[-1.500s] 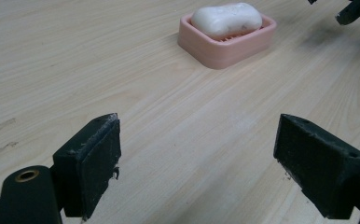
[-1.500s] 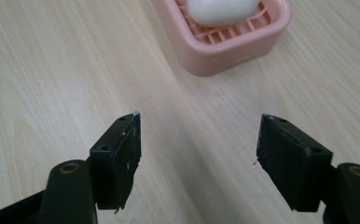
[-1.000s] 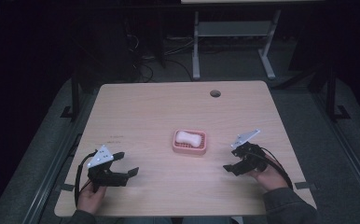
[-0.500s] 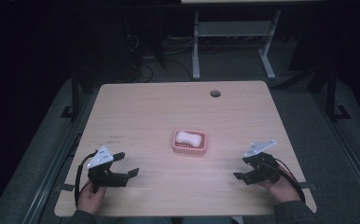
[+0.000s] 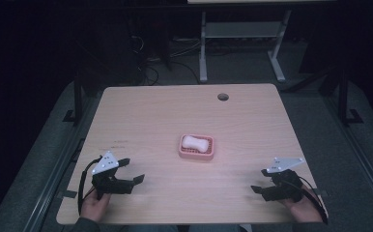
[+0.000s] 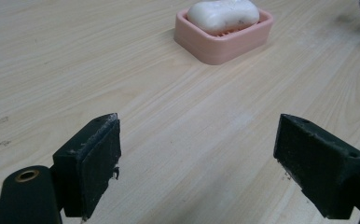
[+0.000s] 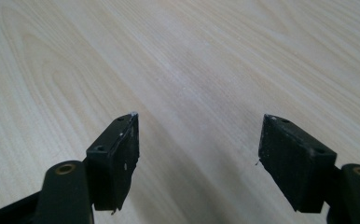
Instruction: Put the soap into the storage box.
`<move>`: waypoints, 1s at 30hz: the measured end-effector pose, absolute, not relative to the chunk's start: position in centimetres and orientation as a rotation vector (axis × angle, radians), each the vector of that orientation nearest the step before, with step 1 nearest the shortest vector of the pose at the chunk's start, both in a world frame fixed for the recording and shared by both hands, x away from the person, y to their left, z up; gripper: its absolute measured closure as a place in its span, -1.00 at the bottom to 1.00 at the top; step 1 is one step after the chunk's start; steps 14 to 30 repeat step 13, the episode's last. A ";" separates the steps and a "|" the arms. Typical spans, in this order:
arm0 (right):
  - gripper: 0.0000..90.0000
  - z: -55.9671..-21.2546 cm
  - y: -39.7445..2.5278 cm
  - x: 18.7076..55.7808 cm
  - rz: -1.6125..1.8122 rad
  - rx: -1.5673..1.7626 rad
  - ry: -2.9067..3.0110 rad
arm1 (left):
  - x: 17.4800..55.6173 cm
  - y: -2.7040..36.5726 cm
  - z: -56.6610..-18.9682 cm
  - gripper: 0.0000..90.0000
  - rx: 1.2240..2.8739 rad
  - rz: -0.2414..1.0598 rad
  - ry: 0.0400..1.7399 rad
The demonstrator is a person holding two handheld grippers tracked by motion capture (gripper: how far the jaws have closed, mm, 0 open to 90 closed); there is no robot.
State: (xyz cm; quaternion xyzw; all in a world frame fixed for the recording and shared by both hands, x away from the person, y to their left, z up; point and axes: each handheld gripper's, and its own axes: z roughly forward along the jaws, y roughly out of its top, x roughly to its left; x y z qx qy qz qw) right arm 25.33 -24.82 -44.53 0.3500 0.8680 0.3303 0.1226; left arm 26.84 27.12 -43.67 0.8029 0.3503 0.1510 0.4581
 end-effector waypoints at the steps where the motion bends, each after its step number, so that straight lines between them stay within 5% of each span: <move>1: -0.36 -44.5 -24.9 25.0 0.967 1.013 2.515 | 26.9 27.1 -43.7 -0.68 1.976 0.370 0.864; 30: -0.39 -44.8 -23.8 22.1 1.072 1.018 2.458 | 27.0 27.3 -43.8 -0.68 1.974 0.387 0.886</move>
